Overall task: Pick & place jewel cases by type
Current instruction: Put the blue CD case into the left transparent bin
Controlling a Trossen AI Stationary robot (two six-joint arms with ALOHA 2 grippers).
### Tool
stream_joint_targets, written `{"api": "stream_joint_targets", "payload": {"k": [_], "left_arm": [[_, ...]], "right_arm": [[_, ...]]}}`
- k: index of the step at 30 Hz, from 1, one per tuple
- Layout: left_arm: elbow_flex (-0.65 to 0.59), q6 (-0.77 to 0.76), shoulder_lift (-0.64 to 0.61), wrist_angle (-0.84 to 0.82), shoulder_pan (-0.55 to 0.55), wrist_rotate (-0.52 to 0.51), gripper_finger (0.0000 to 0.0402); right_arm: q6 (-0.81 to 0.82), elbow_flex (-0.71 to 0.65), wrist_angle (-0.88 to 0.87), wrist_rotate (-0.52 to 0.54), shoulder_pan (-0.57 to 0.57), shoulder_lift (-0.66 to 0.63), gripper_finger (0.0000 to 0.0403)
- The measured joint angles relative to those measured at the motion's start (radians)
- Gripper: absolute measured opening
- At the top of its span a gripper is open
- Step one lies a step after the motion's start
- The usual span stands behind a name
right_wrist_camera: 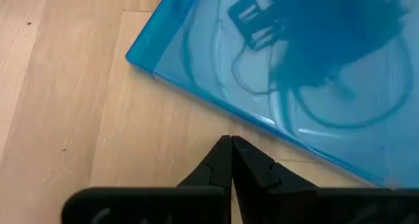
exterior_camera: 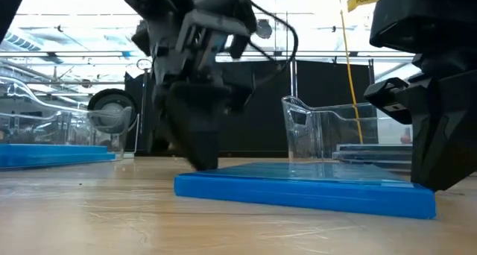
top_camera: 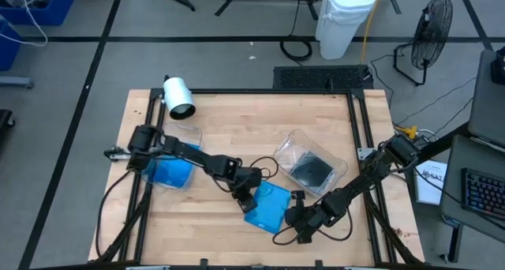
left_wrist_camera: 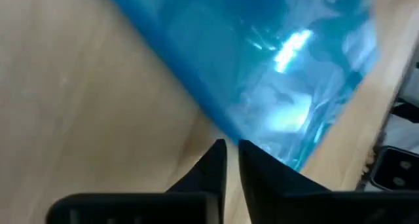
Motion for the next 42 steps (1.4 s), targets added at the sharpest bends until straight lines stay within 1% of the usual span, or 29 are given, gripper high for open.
{"api": "stream_joint_targets", "payload": {"k": [2,8,12,17,20,23,26,28,31,34,35,39,42], "left_arm": [[0.0,-0.005,0.017,0.002,0.006,0.017,0.0055],[0.0,-0.011,0.019,0.041,0.015,0.017,0.0101],[0.0,-0.016,0.021,0.11,0.018,0.006,0.0136],[0.0,-0.03,0.021,0.123,0.022,-0.009,0.0177],[0.0,-0.03,0.021,0.126,0.022,-0.008,0.0191],[0.0,-0.031,0.03,0.133,0.023,0.004,0.0194],[0.0,-0.034,0.047,0.168,0.023,0.012,0.0181],[0.001,-0.031,0.051,0.185,0.024,0.023,0.0159],[0.0,-0.003,0.052,0.185,0.024,0.015,0.0104],[-0.001,0.02,0.054,0.19,0.027,0.017,0.003],[-0.001,0.023,0.053,0.192,0.03,0.02,0.0018],[-0.001,0.058,0.053,0.19,0.031,0.022,0.0005],[-0.001,0.069,0.053,0.191,0.029,0.029,0.0003]], "right_arm": [[0.0,0.0,0.002,-0.001,0.0,0.0,0.0001],[-0.015,0.0,0.006,-0.002,0.0,0.001,0.0001],[-0.015,0.0,0.009,-0.004,-0.003,0.001,0.0003],[-0.019,0.0,0.012,-0.006,-0.008,0.001,0.0008],[-0.027,0.0,0.018,-0.006,-0.009,0.001,0.0008],[-0.049,-0.001,0.039,-0.008,-0.009,0.002,0.0007],[-0.072,-0.001,0.058,-0.028,-0.009,0.003,0.0007],[-0.094,-0.001,0.062,-0.028,-0.008,0.003,0.0005],[-0.135,-0.001,0.061,-0.029,-0.007,0.003,0.0001],[-0.182,-0.001,0.067,-0.049,-0.006,0.003,0.0001],[-0.192,-0.001,0.068,-0.05,-0.006,0.003,0.0001],[-0.207,-0.001,0.068,-0.07,-0.005,-0.004,0.0],[-0.223,-0.001,0.071,-0.082,0.003,-0.023,0.0]]}}
